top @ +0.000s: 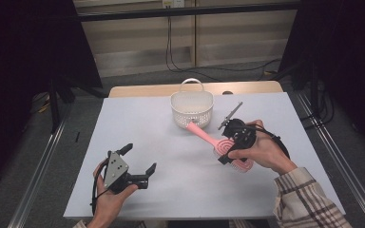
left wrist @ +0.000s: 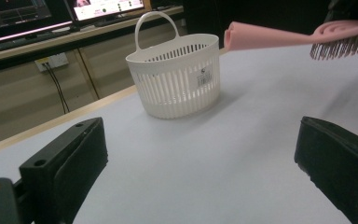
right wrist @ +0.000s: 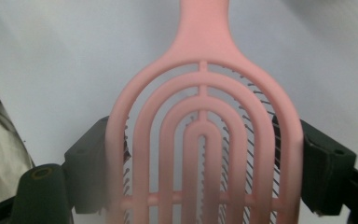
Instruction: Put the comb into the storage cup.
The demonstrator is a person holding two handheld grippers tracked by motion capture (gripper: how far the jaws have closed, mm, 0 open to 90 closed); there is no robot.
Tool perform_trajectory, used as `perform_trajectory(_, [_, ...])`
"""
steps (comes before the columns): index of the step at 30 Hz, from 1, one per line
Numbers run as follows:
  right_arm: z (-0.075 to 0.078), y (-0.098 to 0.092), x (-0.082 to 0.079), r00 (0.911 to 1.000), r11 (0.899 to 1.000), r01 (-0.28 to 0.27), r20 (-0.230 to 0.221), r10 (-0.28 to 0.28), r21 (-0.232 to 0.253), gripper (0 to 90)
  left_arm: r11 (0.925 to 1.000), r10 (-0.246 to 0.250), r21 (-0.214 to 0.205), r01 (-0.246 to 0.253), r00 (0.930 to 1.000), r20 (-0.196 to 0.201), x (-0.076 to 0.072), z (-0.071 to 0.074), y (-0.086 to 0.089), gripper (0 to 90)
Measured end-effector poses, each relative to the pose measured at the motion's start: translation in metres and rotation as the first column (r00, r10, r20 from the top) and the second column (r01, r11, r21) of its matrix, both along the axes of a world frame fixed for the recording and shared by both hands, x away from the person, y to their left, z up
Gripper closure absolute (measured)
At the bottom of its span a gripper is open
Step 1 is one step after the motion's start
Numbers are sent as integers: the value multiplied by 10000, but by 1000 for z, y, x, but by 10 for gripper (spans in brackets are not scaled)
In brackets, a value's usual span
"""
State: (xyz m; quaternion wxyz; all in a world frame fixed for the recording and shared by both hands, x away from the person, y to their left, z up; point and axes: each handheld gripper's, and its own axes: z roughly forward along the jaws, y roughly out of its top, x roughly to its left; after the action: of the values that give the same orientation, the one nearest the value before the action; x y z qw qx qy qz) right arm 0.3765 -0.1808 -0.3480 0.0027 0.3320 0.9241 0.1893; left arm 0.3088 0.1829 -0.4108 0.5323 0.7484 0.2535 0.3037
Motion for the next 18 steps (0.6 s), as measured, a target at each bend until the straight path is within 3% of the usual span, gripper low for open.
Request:
perform_trajectory(2, [2, 0, -1, 9999, 9998, -121, -2, 121, 144, 193, 9992, -379, 156, 378, 9993, 38, 0, 1, -2, 26])
perform_trajectory(4, [4, -1, -3, 9994, 9991, -337, -13, 338, 265, 194, 9987, -367, 349, 359, 9990, 245, 0, 3, -6, 26])
perform_trajectory(8, [8, -3, -5, 9980, 9975, -626, 25, 626, 328, 194, 9987, -253, 440, 240, 9993, 282, 2, 4, -12, 20])
perform_trajectory(11, [10, -2, -9, 9976, 9976, -672, -134, 674, 142, 193, 9962, -580, 648, 580, 9983, -14, 3, 4, -18, 18])
perform_trajectory(14, [11, 0, -11, 9969, 9970, -767, -141, 768, 91, 193, 9879, -748, 1372, 718, 9971, 171, 2, 2, -25, 18])
perform_trajectory(18, [11, 4, -14, 9946, 9948, -1008, -222, 1011, 140, 194, 9791, -1072, 1779, 985, 9934, 400, 2, 3, -34, 25])
